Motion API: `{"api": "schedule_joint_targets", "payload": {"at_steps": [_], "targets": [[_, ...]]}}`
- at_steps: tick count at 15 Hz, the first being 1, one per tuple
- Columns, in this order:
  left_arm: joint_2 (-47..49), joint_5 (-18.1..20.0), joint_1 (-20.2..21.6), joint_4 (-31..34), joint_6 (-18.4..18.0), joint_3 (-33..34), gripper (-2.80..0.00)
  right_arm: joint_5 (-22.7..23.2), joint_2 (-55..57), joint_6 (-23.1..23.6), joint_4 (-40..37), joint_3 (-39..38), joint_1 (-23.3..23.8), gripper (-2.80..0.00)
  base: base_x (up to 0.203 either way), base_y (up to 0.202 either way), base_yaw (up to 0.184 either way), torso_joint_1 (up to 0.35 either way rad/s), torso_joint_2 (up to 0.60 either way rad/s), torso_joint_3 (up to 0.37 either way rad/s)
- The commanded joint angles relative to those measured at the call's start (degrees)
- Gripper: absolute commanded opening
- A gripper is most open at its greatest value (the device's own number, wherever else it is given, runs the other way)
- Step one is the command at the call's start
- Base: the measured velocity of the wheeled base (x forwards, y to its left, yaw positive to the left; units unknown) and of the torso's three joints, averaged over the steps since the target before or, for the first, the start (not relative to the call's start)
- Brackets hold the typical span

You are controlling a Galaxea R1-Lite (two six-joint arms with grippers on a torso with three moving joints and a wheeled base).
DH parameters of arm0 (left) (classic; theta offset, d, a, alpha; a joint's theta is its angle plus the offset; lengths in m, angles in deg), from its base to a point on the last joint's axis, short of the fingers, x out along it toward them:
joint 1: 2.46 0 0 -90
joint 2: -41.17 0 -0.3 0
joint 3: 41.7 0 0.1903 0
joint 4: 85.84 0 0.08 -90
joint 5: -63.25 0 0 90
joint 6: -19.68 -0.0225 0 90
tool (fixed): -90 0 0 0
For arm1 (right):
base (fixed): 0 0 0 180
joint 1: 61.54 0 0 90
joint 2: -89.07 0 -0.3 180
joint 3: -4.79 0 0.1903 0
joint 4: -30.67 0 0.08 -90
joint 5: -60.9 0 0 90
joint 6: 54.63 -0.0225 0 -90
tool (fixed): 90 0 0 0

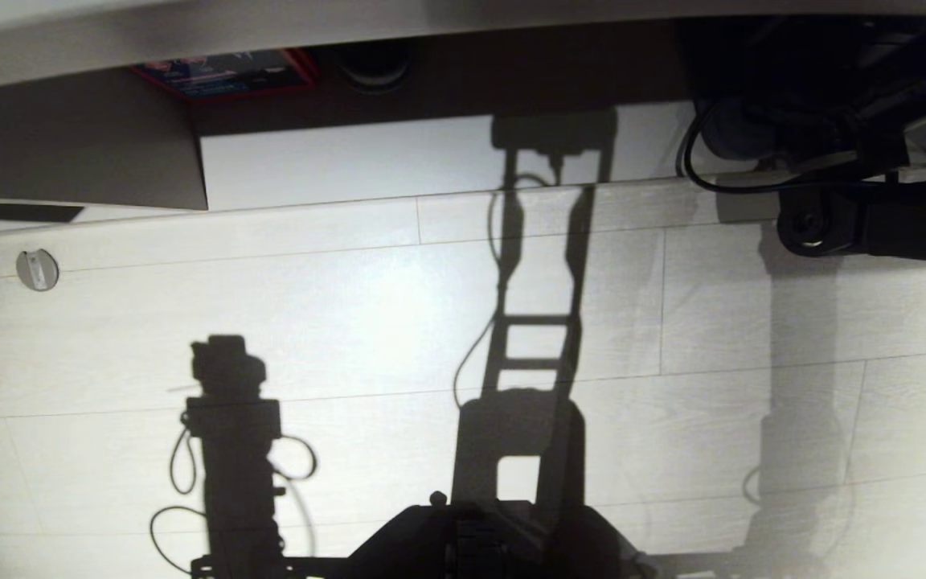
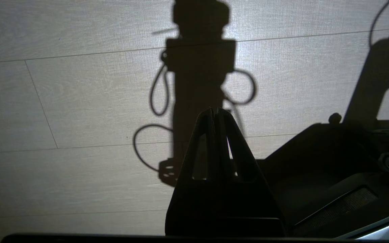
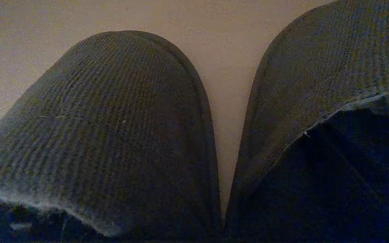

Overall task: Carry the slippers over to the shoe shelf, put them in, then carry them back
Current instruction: Pick up the slippers in the shoe cabinet

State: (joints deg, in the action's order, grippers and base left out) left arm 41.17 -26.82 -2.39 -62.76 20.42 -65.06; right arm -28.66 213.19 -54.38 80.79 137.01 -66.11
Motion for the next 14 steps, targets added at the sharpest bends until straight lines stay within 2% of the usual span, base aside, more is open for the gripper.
{"api": "schedule_joint_targets", "payload": {"at_steps": [1,14], "targets": [[0.0,0.0,0.0,0.0,0.0,0.0,-2.80,0.0,1.4,0.0,0.2,1.2,0.0,0.00,0.000,0.000,0.000,0.000,0.00,0.000],[0.0,0.0,0.0,0.0,0.0,0.0,-2.80,-0.1,1.1,-0.4,0.3,1.3,0.5,0.00,0.000,0.000,0.000,0.000,0.00,0.000]]}}
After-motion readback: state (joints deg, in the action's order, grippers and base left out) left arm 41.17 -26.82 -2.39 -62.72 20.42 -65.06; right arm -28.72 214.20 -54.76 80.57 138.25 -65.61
